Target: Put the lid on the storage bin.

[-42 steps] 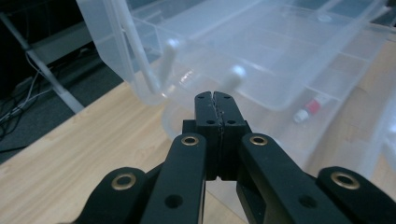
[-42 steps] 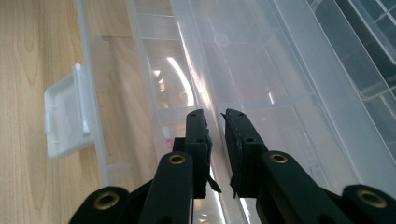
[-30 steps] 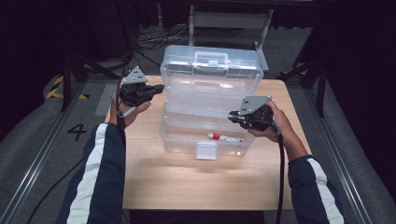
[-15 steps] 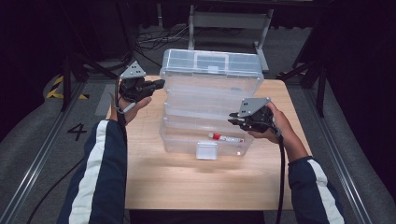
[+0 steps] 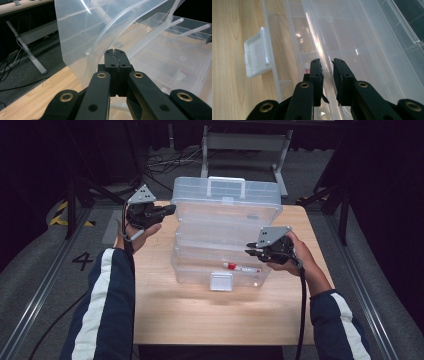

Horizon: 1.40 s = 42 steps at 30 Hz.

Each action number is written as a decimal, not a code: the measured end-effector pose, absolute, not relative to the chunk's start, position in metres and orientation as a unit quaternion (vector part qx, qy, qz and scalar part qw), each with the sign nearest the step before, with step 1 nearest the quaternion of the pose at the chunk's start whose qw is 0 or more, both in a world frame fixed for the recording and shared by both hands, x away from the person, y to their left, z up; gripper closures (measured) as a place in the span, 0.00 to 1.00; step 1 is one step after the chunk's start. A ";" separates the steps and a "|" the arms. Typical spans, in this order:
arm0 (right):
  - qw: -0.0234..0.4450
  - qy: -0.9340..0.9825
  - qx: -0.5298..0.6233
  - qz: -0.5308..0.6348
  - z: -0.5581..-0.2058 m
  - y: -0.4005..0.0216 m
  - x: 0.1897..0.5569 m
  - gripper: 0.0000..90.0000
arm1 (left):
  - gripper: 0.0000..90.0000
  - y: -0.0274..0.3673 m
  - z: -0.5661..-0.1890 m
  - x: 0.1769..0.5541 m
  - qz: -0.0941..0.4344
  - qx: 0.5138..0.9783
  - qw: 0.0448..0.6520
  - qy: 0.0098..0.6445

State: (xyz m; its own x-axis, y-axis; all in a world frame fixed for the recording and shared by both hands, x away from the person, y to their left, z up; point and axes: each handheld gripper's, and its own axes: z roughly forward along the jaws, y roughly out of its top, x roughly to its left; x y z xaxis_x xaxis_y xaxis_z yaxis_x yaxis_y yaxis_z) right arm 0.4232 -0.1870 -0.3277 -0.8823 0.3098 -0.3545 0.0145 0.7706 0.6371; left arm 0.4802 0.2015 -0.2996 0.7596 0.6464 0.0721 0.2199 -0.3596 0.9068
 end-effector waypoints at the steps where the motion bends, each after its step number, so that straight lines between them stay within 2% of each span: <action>1: 0.225 0.913 0.092 0.327 -0.327 -0.189 0.423 0.87 | 1.00 0.201 -0.300 0.480 0.214 0.797 0.495 0.272; 42: 0.246 0.889 0.161 0.350 -0.327 -0.258 0.398 0.86 | 1.00 0.202 -0.313 0.455 0.207 0.818 0.482 0.235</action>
